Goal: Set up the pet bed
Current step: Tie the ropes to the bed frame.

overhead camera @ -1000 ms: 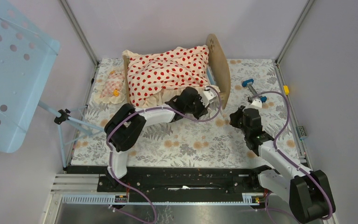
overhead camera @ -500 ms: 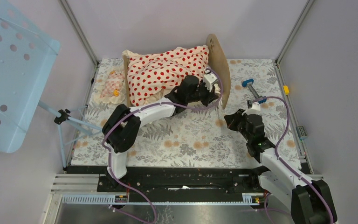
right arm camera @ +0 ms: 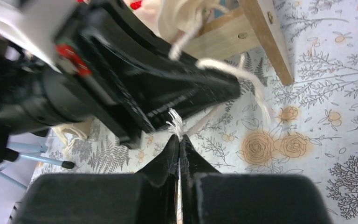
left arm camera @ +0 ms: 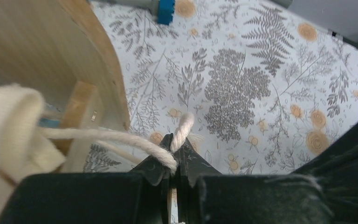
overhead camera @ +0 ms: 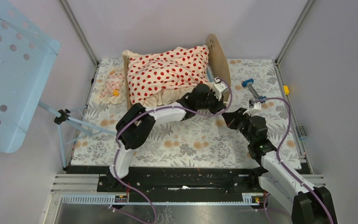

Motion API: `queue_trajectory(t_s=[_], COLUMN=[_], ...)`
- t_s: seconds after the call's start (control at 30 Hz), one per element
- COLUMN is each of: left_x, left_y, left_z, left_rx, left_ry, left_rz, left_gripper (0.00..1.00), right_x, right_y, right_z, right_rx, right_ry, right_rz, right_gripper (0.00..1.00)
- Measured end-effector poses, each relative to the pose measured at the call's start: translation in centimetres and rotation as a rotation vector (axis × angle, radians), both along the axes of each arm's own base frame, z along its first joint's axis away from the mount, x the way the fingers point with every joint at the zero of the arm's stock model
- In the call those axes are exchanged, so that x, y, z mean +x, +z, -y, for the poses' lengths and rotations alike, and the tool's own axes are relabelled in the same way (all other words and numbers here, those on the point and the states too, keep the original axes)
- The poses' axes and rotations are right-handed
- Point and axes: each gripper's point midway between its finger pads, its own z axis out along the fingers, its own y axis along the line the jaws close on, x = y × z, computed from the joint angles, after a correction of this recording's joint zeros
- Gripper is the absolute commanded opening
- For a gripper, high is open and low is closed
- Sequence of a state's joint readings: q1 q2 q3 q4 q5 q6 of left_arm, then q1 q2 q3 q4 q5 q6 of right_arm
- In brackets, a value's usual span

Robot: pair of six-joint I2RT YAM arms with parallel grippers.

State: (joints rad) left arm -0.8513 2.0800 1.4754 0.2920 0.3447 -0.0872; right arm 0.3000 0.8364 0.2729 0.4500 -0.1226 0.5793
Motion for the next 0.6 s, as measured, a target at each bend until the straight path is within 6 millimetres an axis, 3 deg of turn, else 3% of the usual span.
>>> queue_trajectory(t_s=[0.13,0.4,0.6], left_x=[-0.9,-0.9,-0.7], left_y=[-1.7,-3.0,-3.1], left_z=[0.3,-0.4,-0.7], left_rx=[0.034,0.067,0.078], left_ry=[-0.017,-0.007,0.008], left_rz=[-0.019,-0.013,-0.005], left_gripper=[0.1,0.45,0.5], right_x=[-0.2,-0.2,-0.1], right_y=[1.3,1.1,0.7], right_z=[0.2,0.5,0.9], right_rx=[0.013,0.009,-0.001], right_ry=[-0.009,-0.028,-0.046], right_rz=[0.042,0.041,0.026], right_gripper=[0.0,0.0,0.0])
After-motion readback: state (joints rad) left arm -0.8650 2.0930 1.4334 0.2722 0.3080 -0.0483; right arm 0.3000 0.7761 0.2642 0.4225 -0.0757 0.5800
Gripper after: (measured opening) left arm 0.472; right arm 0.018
